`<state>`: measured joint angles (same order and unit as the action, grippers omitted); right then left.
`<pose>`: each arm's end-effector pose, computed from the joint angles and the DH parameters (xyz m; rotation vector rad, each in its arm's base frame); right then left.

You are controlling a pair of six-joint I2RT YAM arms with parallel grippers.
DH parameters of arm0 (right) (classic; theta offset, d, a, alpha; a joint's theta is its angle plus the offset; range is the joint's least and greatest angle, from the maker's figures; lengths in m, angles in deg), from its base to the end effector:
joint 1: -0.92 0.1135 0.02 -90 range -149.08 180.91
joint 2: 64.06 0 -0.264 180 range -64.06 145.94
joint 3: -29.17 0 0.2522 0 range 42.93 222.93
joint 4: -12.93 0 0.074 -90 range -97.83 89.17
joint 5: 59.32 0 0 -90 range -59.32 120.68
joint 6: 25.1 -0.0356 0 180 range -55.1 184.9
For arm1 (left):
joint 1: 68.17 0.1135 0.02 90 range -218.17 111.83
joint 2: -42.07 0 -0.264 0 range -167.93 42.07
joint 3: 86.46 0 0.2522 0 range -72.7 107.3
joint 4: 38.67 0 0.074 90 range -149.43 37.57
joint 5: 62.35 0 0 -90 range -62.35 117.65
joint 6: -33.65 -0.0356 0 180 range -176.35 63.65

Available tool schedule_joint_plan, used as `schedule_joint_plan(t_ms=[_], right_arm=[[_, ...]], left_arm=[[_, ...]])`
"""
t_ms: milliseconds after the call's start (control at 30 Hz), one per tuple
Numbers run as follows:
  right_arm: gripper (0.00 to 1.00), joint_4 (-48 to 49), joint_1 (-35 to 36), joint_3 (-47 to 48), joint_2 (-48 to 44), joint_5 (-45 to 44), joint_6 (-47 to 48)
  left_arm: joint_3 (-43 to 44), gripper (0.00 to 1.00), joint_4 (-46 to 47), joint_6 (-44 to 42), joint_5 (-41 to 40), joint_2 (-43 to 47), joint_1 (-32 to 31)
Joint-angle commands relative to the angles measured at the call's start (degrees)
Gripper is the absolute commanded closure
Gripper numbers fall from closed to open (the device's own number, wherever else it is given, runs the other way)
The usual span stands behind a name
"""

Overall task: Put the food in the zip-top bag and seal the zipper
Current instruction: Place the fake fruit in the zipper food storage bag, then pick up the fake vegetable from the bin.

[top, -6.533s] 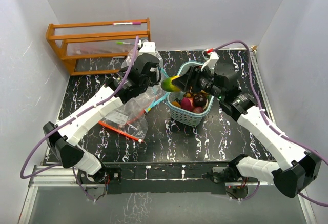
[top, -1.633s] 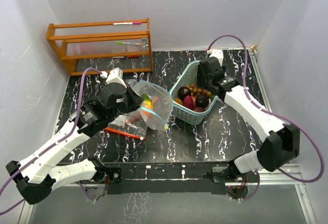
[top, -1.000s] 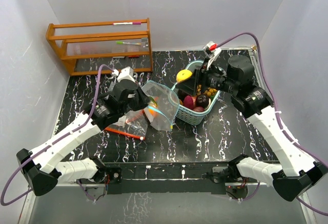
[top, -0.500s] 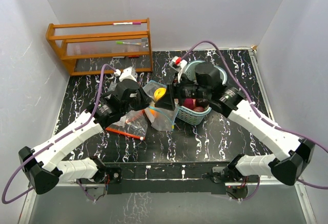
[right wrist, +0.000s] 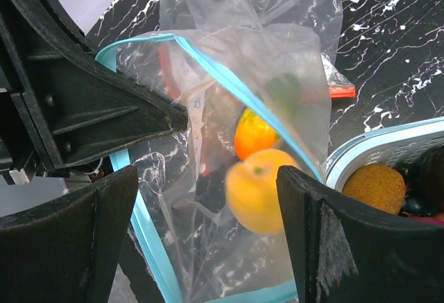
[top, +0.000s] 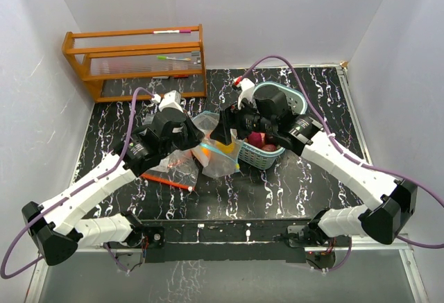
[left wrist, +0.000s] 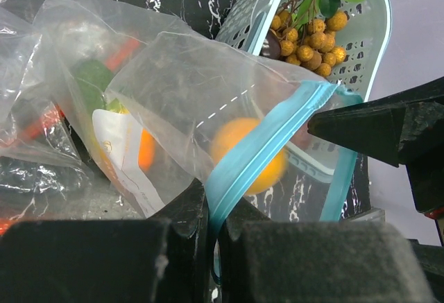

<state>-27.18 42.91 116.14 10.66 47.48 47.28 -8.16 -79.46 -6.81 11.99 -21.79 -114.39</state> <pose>0.2105 0.2033 0.3712 -0.6446 2.0736 0.9249 0.1764 -0.1702 0.3653 -0.2393 2.0882 -0.7709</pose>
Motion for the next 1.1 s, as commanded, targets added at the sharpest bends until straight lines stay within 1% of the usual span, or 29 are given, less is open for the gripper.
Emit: schedule_joint_plan(t_ms=[0,133,200,233,333,400,500,567,600,700,767,1067], right_arm=[[0.16,2.78,0.23,0.92,-2.06,0.49,0.4],[0.15,4.38,0.27,0.68,-4.74,1.4,-0.28],[0.15,5.51,0.21,0.53,-6.96,-0.43,-0.83],[0.15,5.55,0.25,0.49,-8.12,-3.0,-1.14],[0.12,4.58,0.17,-0.52,-10.89,-14.38,-2.25],[0.1,4.41,0.1,-1.58,-12.26,-20.25,-3.57],[0.1,4.21,0.04,-3.72,-13.48,-28.37,-6.51],[0.1,0.46,-0.53,-3.96,-12.64,-34.54,-9.1],[0.1,-1.76,-1.24,-3.65,-11.69,-36.03,-10.17],[0.1,-7.46,-3.45,-2.92,-8.19,-37.65,-13.32],[0.1,-9.6,-4.45,-3.25,-6.37,-38.34,-14.86],[0.11,-11.24,-5.4,-7.18,0.65,-30.76,-13.74]], left_arm=[[-0.81,1.0,0.59,-0.06,-0.51,1.73,0.25],[-0.81,1.0,0.66,0.11,-0.19,1.34,0.25],[-0.89,1.0,0.57,0.2,-0.16,1.36,0.25],[-0.9,1.0,0.49,0.27,-0.14,1.44,0.29],[-0.9,1.0,0.4,0.3,-0.11,1.81,0.25],[-0.9,1.0,0.19,0.3,-0.26,2.18,0.24],[-1.05,1.0,-0.51,0.3,-0.82,2.68,0.25],[-1.12,1.0,-0.66,0.37,-0.83,2.92,0.23],[-1.04,1.0,-0.78,0.32,-0.78,2.94,0.25],[-0.57,1.0,-1.17,0.3,-0.71,3.1,0.25],[-0.5,1.0,-1.28,0.23,-0.86,3.48,0.25],[-0.83,1.0,-1.32,0.03,-0.79,4.39,0.25]])
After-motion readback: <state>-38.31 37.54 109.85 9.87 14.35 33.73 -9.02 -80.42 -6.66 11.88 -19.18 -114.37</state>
